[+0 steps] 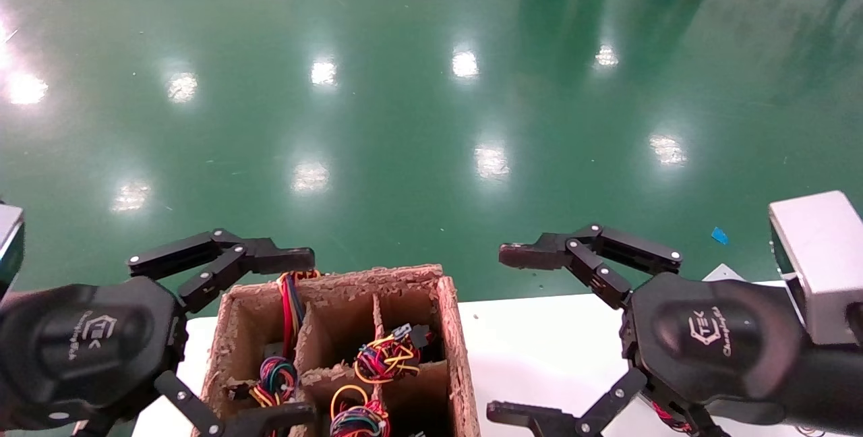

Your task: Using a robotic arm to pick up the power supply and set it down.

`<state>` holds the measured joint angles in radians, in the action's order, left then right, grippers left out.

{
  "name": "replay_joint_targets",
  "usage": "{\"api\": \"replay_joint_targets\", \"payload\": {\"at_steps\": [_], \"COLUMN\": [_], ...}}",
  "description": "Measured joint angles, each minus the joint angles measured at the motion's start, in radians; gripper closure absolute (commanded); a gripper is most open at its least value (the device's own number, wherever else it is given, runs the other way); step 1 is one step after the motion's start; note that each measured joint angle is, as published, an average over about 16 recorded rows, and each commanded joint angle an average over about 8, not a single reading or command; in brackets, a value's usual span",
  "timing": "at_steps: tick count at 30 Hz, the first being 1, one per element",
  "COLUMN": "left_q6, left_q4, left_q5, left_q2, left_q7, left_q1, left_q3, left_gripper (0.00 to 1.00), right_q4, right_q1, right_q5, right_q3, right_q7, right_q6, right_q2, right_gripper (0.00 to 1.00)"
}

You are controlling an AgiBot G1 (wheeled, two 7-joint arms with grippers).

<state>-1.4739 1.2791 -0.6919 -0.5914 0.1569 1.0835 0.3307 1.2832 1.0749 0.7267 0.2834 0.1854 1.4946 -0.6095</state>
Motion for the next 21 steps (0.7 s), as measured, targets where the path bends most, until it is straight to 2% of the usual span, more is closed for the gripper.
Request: {"api": "replay_joint_targets", "payload": {"at_steps": [21], "left_q6": [0.0], "left_q4": [0.0], "left_q5": [0.0], "left_q2": [0.0], "left_q7": [0.0], "left_q1": [0.0], "left_q3": [0.0], "left_gripper": [1.0], "right_q4": [0.0], "right_q1": [0.0], "right_q5": [0.003], "right_q3": [0.001], "right_q7": [0.0], "right_q6": [0.001], "right_q2": [0.0], "right_gripper": [0.0]}}
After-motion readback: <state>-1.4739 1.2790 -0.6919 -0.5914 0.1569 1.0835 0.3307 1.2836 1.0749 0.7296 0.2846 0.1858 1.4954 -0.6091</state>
